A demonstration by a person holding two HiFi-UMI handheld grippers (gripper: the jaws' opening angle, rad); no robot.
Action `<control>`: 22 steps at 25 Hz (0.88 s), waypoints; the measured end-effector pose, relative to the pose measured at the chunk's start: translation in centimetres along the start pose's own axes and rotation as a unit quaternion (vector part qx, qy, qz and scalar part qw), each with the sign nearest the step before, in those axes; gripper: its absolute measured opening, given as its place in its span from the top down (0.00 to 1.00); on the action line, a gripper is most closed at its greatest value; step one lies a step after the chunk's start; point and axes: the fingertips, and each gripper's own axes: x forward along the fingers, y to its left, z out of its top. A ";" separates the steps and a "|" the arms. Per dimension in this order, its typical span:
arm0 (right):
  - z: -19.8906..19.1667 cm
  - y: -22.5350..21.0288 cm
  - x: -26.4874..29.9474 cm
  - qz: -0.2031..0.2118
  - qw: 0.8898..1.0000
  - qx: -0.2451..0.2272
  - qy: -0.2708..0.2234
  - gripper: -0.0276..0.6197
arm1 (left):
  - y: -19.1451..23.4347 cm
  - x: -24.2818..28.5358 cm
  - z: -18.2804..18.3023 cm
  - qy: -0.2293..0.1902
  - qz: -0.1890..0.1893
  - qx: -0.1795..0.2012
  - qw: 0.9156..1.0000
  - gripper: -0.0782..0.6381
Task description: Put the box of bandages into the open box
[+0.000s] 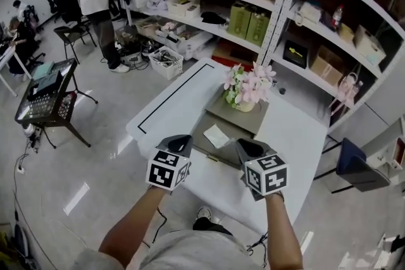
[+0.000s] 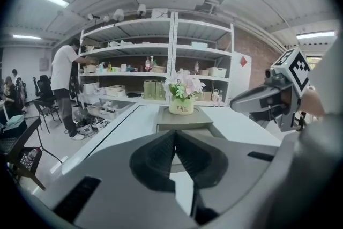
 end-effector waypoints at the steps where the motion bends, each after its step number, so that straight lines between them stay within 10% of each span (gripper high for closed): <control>1: 0.2 0.2 -0.8 -0.006 1.000 0.003 -0.007 0.93 | -0.3 -0.3 0.1 -0.001 -0.004 0.003 1.000 0.88; 22: -0.2 3.7 -7.9 -0.048 0.995 0.039 -0.074 0.95 | -2.8 -5.2 0.2 -0.031 -0.025 0.013 0.999 0.88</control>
